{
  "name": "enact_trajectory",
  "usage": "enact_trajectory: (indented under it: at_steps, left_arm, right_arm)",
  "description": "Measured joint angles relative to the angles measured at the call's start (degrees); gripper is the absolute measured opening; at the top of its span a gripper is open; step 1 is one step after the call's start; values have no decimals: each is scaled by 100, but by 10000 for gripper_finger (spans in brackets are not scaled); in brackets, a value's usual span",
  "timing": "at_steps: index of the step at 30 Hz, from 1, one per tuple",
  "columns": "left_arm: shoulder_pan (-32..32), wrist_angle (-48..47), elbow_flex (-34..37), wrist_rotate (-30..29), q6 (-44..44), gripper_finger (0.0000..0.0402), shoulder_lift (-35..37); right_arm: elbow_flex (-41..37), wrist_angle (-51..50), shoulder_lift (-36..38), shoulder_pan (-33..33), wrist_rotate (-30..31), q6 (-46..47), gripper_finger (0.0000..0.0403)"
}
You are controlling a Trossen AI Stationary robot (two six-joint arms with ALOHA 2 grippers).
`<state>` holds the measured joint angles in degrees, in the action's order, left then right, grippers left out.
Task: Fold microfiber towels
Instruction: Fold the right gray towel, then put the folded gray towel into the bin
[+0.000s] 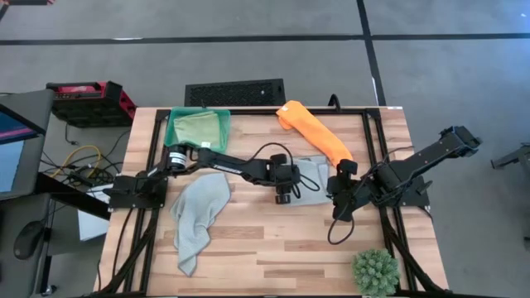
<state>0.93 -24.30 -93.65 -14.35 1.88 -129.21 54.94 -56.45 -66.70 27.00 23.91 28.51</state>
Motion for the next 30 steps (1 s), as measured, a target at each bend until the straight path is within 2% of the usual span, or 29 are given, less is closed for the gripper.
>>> enact_trajectory:
  at_steps: [5,14,23,26,30]
  left_arm:
    - [-8,-739,-2,-6,-227,169,141]
    - [-124,-2875,-11,-76,-654,169,221]
    - [-355,-2976,-174,-386,-711,169,586]
    - [-547,-2983,-207,-414,-685,169,974]
    - [-901,-3080,-9,-483,-679,169,1145]
  right_arm:
    - [0,0,-2,-2,-6,0,205]
    - [0,0,-2,0,-6,0,205]
    - [0,69,-4,0,-6,-391,205]
    - [0,164,-40,-2,-95,-739,205]
    - [-16,631,-322,0,-335,-1428,205]
